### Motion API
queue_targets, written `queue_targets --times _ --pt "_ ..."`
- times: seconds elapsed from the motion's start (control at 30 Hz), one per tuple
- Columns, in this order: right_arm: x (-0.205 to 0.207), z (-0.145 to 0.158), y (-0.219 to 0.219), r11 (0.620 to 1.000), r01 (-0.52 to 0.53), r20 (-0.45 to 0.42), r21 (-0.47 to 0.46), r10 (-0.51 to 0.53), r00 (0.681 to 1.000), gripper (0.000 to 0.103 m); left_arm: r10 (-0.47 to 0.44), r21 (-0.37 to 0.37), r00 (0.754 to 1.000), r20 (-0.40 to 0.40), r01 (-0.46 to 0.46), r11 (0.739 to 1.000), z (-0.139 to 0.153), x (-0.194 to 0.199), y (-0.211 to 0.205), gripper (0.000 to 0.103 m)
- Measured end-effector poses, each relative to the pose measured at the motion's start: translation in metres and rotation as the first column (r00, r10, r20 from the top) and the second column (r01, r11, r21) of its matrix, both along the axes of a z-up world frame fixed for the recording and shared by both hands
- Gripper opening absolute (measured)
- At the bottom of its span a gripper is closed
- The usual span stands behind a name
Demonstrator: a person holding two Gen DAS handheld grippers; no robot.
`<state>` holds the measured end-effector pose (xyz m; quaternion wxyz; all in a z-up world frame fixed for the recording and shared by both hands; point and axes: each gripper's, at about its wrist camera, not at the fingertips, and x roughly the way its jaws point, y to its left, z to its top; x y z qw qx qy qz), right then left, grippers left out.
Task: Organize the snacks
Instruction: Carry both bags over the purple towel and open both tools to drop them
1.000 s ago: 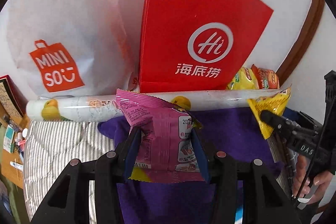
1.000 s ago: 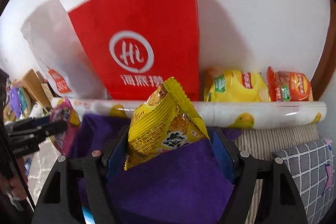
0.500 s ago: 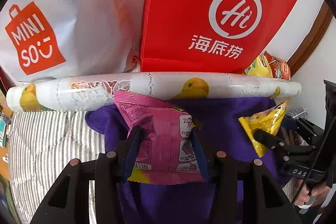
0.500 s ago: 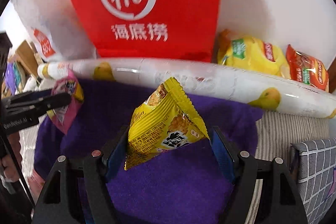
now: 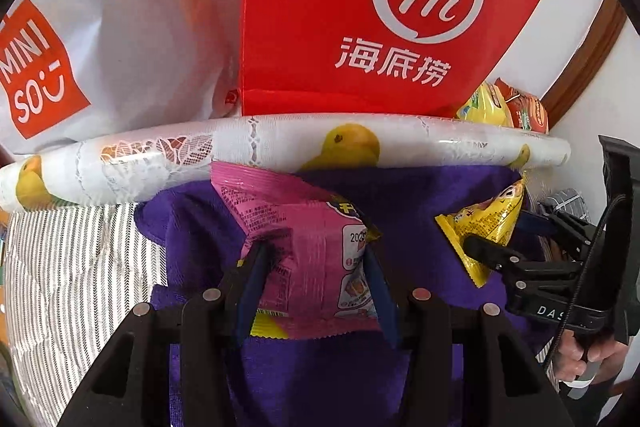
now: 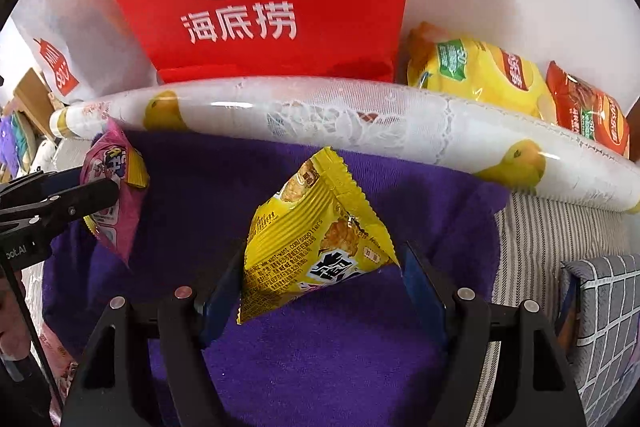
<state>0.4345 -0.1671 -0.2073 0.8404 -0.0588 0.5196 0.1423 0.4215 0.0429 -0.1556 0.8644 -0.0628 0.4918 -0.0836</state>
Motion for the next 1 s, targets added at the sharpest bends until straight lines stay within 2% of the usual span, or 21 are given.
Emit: queue_targets --times 0.23,0.3,0.4,0.5,0.73,0.83,1.0 --pt "0.001 -0.008 0.005 1.0 -0.006 -0.028 -0.015 0.006 1.0 0.08 -0.009 -0.012 1.0 -0.013 0.009 1.0 0.0 -0.001 0.002 0.049" --pt "0.003 -0.009 0.005 1.0 -0.006 -0.029 -0.017 0.005 1.0 0.082 -0.018 -0.035 1.0 -0.023 0.017 0.999 0.001 -0.002 0.003 0.061" --pt "-0.002 -0.004 0.008 1.0 -0.007 -0.01 -0.025 0.007 1.0 0.083 -0.019 -0.027 1.0 -0.007 0.019 0.999 0.007 -0.004 0.002 0.065" --pt "-0.009 0.012 0.01 0.999 0.002 0.027 -0.038 -0.001 1.0 0.083 -0.021 -0.015 1.0 0.012 0.021 1.0 0.016 -0.009 0.002 0.071" --pt "-0.044 0.058 -0.001 0.997 0.08 0.14 0.01 -0.081 0.987 0.083 -0.019 -0.005 0.996 0.087 0.019 1.0 0.049 -0.028 0.004 0.071" --pt "-0.07 0.079 -0.007 0.997 0.074 0.165 0.031 -0.078 0.983 0.083 -0.002 -0.003 0.991 0.136 0.002 1.0 0.067 -0.043 0.007 0.071" --pt "-0.112 0.102 -0.012 0.992 0.052 0.178 0.116 -0.072 0.981 0.083 0.021 -0.016 0.989 0.149 -0.019 1.0 0.083 -0.078 0.022 0.071"
